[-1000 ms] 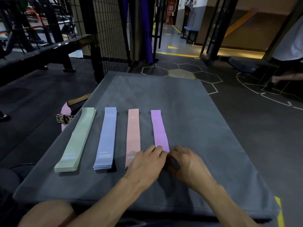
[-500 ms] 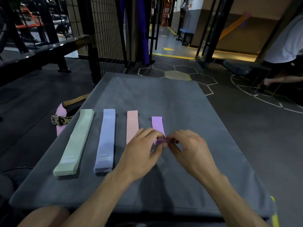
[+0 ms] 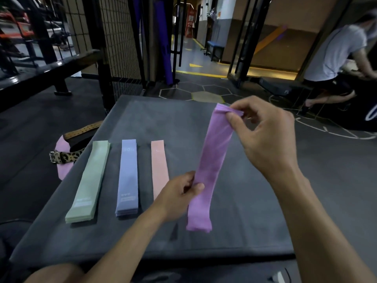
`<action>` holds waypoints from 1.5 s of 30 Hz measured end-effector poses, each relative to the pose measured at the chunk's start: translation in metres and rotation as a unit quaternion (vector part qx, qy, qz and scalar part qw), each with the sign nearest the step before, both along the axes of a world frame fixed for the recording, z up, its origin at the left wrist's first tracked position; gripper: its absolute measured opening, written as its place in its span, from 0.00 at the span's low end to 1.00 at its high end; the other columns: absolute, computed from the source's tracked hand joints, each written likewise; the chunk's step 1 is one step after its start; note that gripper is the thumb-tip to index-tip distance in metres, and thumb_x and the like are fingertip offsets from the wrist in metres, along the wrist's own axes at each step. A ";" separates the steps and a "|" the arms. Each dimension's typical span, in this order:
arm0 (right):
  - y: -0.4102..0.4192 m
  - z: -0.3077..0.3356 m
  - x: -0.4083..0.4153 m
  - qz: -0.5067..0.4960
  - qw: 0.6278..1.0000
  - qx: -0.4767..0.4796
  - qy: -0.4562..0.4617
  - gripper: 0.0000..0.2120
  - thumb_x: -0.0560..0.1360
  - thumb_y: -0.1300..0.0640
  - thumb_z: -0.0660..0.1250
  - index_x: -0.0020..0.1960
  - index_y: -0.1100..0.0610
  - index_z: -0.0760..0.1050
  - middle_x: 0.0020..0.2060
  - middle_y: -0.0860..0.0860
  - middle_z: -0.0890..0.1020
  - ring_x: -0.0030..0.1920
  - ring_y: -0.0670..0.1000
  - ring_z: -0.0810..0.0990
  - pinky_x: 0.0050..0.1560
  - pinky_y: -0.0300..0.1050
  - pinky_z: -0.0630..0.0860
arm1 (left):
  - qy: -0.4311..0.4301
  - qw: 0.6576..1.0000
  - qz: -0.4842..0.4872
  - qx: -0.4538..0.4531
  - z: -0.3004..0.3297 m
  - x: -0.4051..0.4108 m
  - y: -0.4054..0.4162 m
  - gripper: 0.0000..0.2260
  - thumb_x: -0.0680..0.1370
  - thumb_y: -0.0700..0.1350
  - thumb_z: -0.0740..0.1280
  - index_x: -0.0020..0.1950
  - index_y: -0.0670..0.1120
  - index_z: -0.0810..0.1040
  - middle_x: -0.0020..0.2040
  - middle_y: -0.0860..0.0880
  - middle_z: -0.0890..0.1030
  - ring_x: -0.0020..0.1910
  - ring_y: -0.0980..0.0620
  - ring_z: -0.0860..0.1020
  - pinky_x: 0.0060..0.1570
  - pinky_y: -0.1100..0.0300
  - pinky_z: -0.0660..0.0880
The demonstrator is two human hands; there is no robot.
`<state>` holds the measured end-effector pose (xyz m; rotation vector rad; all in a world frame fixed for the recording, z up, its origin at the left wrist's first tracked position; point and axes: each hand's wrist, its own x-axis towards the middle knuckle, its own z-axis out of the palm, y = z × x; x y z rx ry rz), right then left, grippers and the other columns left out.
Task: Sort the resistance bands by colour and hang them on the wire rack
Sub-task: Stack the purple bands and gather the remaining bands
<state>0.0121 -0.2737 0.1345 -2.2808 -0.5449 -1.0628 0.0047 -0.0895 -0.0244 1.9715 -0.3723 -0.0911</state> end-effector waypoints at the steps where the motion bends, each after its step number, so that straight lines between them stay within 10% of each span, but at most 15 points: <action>1: -0.002 0.000 0.002 -0.008 1.000 0.015 0.000 0.03 0.76 0.57 0.71 0.50 0.53 0.82 0.41 0.43 0.83 0.40 0.43 0.79 0.44 0.45 0.78 | 0.013 1.000 -0.005 0.003 -0.003 -0.004 0.000 0.12 0.81 0.52 0.65 0.60 0.49 0.79 0.50 0.52 0.85 0.50 0.50 0.82 0.53 0.48 0.79; 8: -0.018 -0.012 0.016 -0.066 0.992 0.090 0.051 0.03 0.76 0.55 0.71 0.49 0.51 0.83 0.39 0.42 0.83 0.40 0.43 0.81 0.44 0.41 0.79 | 0.055 0.997 0.000 0.052 -0.018 -0.021 0.001 0.12 0.83 0.53 0.64 0.40 0.51 0.75 0.32 0.58 0.75 0.32 0.58 0.71 0.36 0.62 0.68; 17: -0.046 -0.029 0.037 -0.139 0.972 0.146 0.120 0.02 0.74 0.54 0.72 0.47 0.50 0.83 0.37 0.45 0.84 0.38 0.46 0.82 0.43 0.45 0.81 | 0.111 0.993 0.030 0.031 -0.014 -0.033 0.004 0.09 0.83 0.43 0.65 0.43 0.43 0.77 0.25 0.59 0.77 0.24 0.63 0.75 0.29 0.72 0.67; 29: -0.060 -0.052 0.042 -0.157 0.957 0.138 0.200 0.02 0.73 0.54 0.74 0.45 0.50 0.84 0.34 0.44 0.83 0.38 0.48 0.83 0.43 0.47 0.80 | 0.254 0.965 -0.011 -0.061 -0.003 -0.035 0.017 0.05 0.77 0.42 0.73 0.45 0.40 0.84 0.35 0.44 0.82 0.34 0.48 0.80 0.39 0.57 0.80; 45: -0.005 -0.098 -0.027 0.159 0.940 0.004 0.302 0.04 0.71 0.59 0.78 0.41 0.53 0.84 0.34 0.43 0.84 0.36 0.42 0.82 0.39 0.34 0.74 | 0.292 0.907 0.103 -0.286 0.016 -0.024 0.010 0.16 0.74 0.41 0.75 0.58 0.42 0.76 0.41 0.39 0.84 0.35 0.46 0.80 0.34 0.60 0.80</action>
